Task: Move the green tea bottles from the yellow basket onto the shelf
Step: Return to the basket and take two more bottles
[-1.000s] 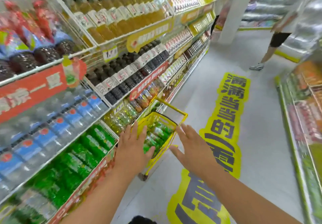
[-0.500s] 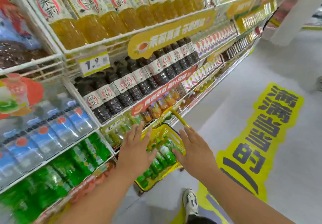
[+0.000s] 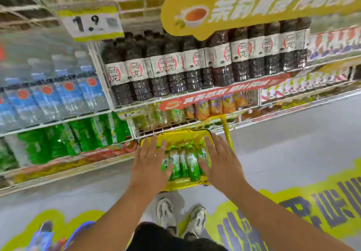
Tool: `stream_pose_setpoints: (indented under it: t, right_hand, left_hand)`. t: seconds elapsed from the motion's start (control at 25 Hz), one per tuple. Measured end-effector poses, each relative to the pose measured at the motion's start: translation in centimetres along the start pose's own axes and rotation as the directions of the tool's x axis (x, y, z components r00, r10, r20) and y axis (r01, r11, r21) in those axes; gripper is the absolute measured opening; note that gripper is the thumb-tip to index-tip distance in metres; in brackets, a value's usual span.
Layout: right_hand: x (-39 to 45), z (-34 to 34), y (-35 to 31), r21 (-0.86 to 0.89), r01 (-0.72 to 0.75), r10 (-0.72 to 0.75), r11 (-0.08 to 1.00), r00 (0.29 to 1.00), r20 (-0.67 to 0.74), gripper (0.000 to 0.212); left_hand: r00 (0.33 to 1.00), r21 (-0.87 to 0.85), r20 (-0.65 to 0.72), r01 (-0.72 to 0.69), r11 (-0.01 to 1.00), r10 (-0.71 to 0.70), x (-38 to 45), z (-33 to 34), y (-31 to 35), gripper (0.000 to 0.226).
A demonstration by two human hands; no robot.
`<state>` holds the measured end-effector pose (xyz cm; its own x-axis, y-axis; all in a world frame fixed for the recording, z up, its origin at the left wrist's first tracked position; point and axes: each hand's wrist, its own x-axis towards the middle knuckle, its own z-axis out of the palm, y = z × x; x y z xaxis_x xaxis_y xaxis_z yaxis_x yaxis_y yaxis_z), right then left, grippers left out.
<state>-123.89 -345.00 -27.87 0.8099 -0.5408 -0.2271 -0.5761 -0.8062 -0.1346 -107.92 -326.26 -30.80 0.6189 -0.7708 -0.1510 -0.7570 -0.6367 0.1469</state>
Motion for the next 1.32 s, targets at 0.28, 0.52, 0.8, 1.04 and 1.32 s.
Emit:
stream_pose_setpoints:
  t: [0.28, 0.52, 0.8, 1.04, 1.32]
  right_hand:
    - [5.0, 8.8, 1.0, 0.012, -0.02, 0.019, 1.0, 0.997, 0.075, 0.075]
    - [9.5, 20.8, 2.9, 0.071, -0.053, 0.041, 0.996, 0.986, 0.159, 0.079]
    - [12.0, 32.6, 4.7, 0.134, -0.172, 0.132, 0.976, 0.956, 0.261, 0.083]
    - [13.0, 37.6, 4.1, 0.269, -0.393, 0.32, 0.88, 0.906, 0.278, 0.088]
    - [14.2, 39.9, 4.0, 0.252, -0.535, 0.448, 0.806, 0.831, 0.33, 0.101]
  left_hand:
    - [0.992, -0.069, 0.104, 0.084, 0.994, -0.077, 3.5, 9.0, -2.2, 0.084]
    - [0.946, -0.174, 0.189, 0.295, 0.94, -0.262, 4.6, 19.6, -3.3, 0.085]
    - [0.871, -0.204, 0.237, 0.477, 0.855, -0.429, 5.9, 30.8, -3.7, 0.088]
    - [0.752, -0.172, 0.3, 0.648, 0.742, -0.587, 7.2, 36.0, -4.0, 0.097]
    - [0.628, 0.013, 0.275, 0.755, 0.656, -0.728, 12.7, 38.4, -4.9, 0.09]
